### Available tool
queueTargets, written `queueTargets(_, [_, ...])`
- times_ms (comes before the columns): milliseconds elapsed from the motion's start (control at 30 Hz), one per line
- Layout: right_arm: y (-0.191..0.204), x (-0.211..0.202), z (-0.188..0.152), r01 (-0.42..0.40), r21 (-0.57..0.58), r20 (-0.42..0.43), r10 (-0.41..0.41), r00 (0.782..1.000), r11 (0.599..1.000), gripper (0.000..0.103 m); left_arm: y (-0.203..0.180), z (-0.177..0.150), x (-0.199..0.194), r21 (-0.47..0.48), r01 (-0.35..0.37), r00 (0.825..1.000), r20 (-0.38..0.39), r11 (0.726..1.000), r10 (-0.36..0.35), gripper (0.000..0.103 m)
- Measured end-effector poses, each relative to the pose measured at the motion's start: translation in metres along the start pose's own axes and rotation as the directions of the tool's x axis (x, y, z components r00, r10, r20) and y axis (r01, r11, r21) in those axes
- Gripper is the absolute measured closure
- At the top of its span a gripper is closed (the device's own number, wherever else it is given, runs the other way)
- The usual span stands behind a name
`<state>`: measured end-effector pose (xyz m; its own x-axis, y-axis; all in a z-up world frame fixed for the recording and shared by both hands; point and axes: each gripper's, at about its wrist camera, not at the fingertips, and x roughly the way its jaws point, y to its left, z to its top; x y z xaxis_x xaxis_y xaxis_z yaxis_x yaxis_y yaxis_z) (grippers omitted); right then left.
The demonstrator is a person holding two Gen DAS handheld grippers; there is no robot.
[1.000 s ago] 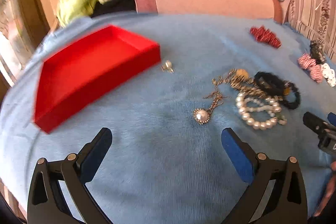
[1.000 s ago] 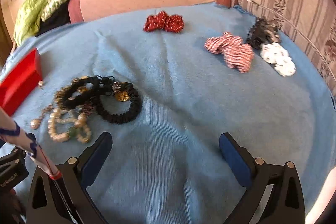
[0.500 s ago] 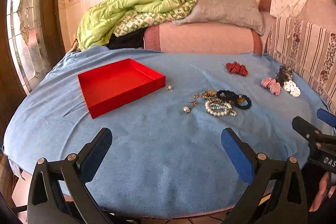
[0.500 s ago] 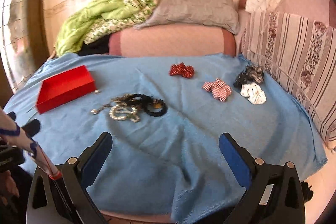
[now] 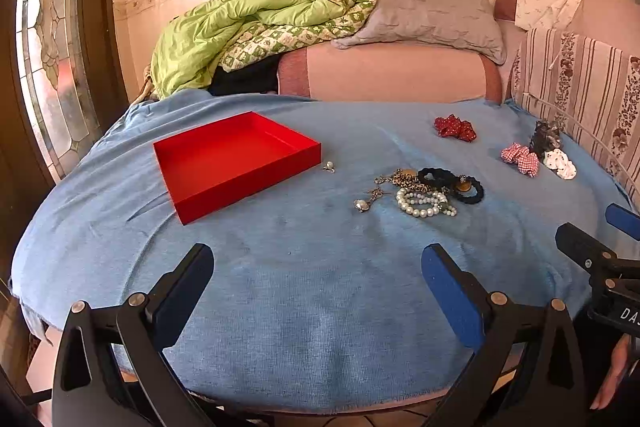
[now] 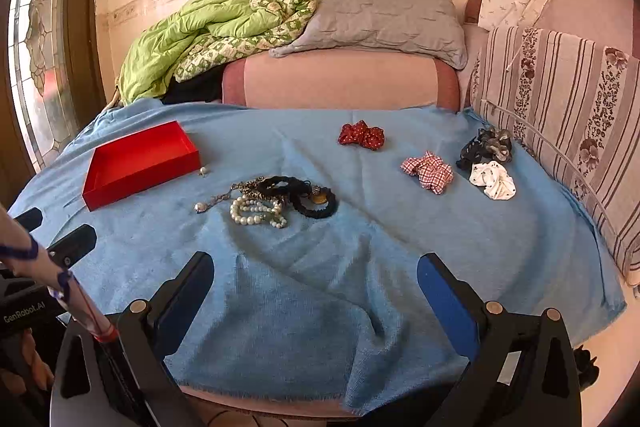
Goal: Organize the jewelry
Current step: 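Move both tools toward the jewelry pile on the blue bedspread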
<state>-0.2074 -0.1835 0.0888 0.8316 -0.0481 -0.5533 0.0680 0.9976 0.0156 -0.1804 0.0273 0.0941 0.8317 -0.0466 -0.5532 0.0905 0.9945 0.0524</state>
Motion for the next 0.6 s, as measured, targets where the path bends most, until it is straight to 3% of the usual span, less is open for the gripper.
queueTargets(600, [-0.0006,0.005,-0.0005,0.004,0.006,-0.021,-0.004,1.0,1.0,0.0,0.0021,-0.0022,0.0068,-0.005,-0.01,1.0,-0.015,1.0,0.01,0.0])
